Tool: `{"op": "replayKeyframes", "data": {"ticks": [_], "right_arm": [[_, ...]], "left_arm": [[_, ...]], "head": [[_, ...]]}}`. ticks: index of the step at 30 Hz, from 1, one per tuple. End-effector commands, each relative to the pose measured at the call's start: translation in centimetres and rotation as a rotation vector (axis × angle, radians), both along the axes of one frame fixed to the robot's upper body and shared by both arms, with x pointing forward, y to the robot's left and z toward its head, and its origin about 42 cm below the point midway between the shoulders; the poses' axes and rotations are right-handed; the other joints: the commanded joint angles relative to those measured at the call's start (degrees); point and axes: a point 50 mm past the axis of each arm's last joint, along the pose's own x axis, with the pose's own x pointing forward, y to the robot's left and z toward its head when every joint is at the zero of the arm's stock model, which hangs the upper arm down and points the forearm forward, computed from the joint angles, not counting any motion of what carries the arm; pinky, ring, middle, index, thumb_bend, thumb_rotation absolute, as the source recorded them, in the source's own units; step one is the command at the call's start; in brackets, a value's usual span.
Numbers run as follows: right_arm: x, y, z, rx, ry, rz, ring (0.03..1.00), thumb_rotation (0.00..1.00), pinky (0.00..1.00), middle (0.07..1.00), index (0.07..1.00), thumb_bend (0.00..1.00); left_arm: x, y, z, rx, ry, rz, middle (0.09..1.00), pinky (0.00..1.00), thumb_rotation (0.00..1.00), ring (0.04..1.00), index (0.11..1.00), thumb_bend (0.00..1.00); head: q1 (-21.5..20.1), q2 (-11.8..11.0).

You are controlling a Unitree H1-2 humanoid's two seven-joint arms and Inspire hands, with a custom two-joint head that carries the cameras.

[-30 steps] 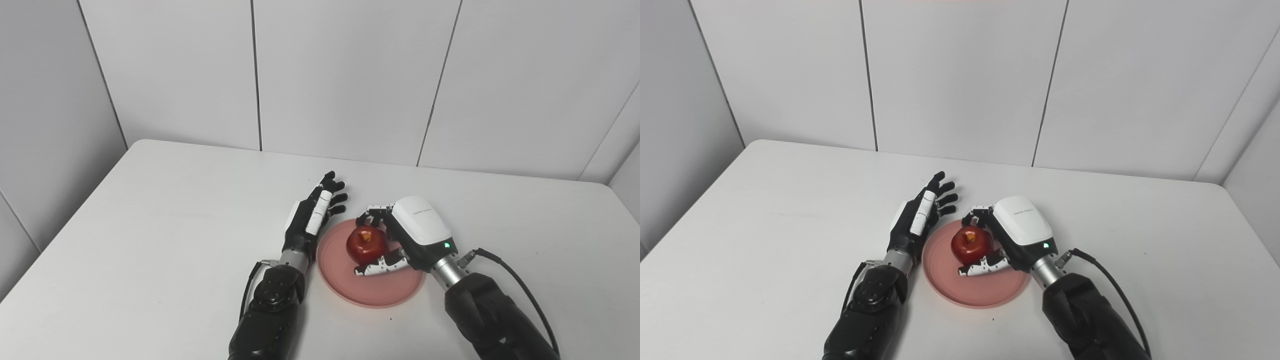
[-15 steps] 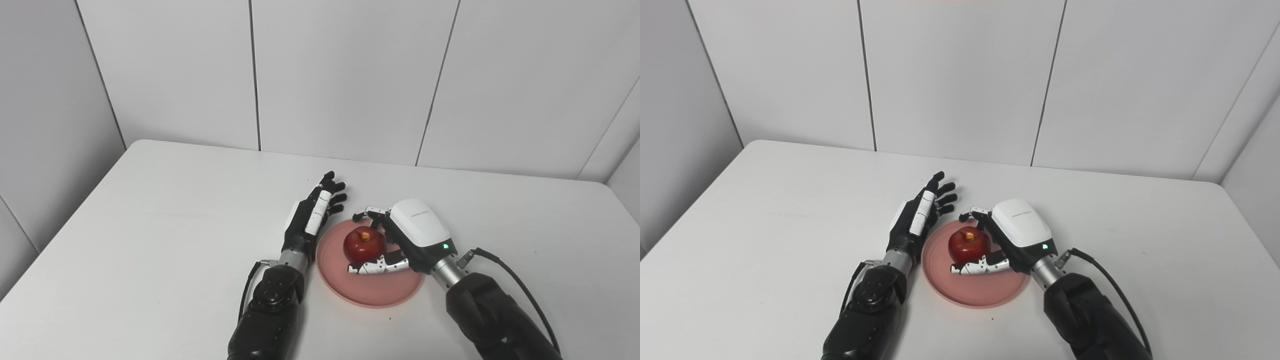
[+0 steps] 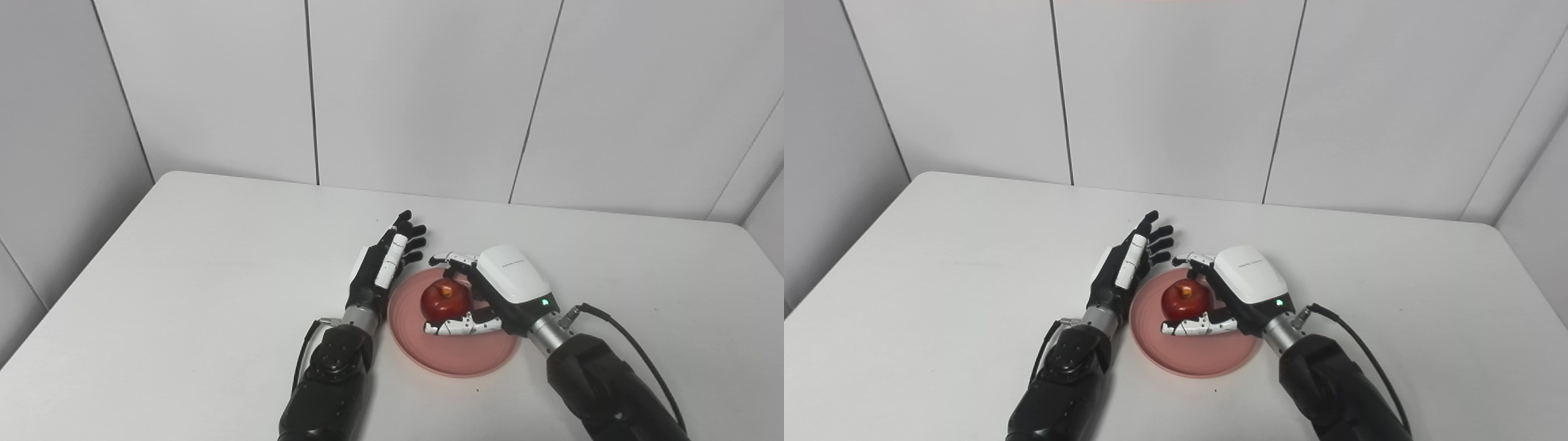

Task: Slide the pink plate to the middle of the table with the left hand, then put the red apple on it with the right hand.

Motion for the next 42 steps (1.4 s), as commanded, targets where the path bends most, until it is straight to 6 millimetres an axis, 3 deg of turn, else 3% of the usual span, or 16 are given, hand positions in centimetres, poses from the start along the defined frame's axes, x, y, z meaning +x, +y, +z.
{"op": "replayKeyframes", "data": {"ticks": [1, 13, 25, 29, 33, 37, 41, 42], "right_arm": [[1.3, 0.0, 2.8, 0.023, -0.080, 0.016, 0.456, 0.89, 0.35, 0.668, 0.756, 0.93], [1.5, -0.2, 4.3, 0.022, -0.119, -0.001, 0.565, 0.88, 0.43, 0.694, 0.755, 0.92], [1.6, -0.5, 9.4, 0.076, -0.261, 0.003, 0.557, 0.90, 0.42, 0.690, 0.755, 0.93], [1.8, -0.8, 10.7, 0.133, -0.264, -0.017, 0.595, 0.93, 0.44, 0.712, 0.768, 0.94], [1.7, -1.5, 11.0, 0.202, -0.263, -0.052, 0.645, 0.97, 0.48, 0.756, 0.772, 0.89], [1.7, -2.3, 10.1, 0.372, -0.182, -0.103, 0.599, 1.00, 0.46, 0.739, 0.788, 0.86], [1.7, -2.7, 8.4, 0.717, 0.048, -0.117, 0.818, 1.00, 0.73, 0.849, 0.805, 0.86], [1.8, -2.9, 7.8, 0.812, 0.114, -0.136, 0.835, 1.00, 0.76, 0.859, 0.809, 0.85]], "left_arm": [[-1.7, 0.9, -3.4, 0.015, 0.115, -0.004, 0.848, 0.81, 0.89, 0.842, 0.904, 0.82], [-1.8, 1.0, -3.4, 0.012, 0.119, -0.011, 0.872, 0.80, 0.90, 0.852, 0.909, 0.82], [-1.9, 1.0, -3.5, 0.004, 0.134, -0.003, 0.868, 0.79, 0.89, 0.839, 0.907, 0.82], [-1.9, 1.1, -3.4, -0.001, 0.134, -0.002, 0.864, 0.80, 0.89, 0.836, 0.906, 0.83], [-2.0, 1.2, -3.3, -0.002, 0.136, 0.002, 0.861, 0.79, 0.89, 0.839, 0.907, 0.82], [-2.0, 1.3, -3.3, -0.002, 0.132, 0.002, 0.864, 0.79, 0.89, 0.836, 0.911, 0.81], [-2.0, 1.5, -3.3, 0.003, 0.128, 0.004, 0.866, 0.79, 0.89, 0.834, 0.905, 0.83], [-2.0, 1.5, -3.3, 0.005, 0.128, 0.004, 0.866, 0.79, 0.89, 0.833, 0.905, 0.83]], "head": [[-0.01, 0.10], [-0.43, 0.15], [-0.73, 0.19], [-1.04, 0.39], [-1.27, 0.44], [-1.37, 0.50], [-1.63, 0.50], [-1.77, 0.49]]}}
